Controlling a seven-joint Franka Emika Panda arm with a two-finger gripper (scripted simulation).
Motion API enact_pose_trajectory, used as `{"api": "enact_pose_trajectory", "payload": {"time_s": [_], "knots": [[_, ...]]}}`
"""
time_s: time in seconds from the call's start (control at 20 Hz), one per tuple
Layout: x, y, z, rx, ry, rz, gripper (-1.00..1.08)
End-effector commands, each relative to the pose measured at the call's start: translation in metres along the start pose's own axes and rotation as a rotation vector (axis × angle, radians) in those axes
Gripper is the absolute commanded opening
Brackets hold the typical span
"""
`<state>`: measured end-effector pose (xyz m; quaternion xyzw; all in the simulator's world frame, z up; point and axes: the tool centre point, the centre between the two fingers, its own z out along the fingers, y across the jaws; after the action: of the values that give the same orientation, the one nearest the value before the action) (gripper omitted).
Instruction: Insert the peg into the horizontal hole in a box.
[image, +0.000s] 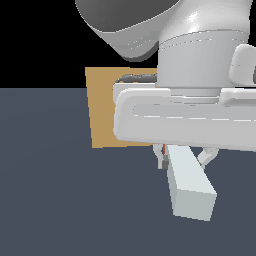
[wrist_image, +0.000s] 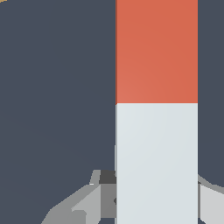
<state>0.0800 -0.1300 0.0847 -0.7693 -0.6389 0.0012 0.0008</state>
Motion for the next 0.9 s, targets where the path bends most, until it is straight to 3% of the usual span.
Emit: {"api": "enact_pose_trajectory", "payload": {"time_s": [0.0, 0.4, 0.85], "knots": [[0.014, -0.005, -0.011, -0.003, -0.001, -0.084, -1.0], [0.041, -0.021, -0.028, -0.003, 0.0, -0.246, -1.0], [0.046, -0.025, -0.031, -0.003, 0.0, -0.278, -1.0]]}}
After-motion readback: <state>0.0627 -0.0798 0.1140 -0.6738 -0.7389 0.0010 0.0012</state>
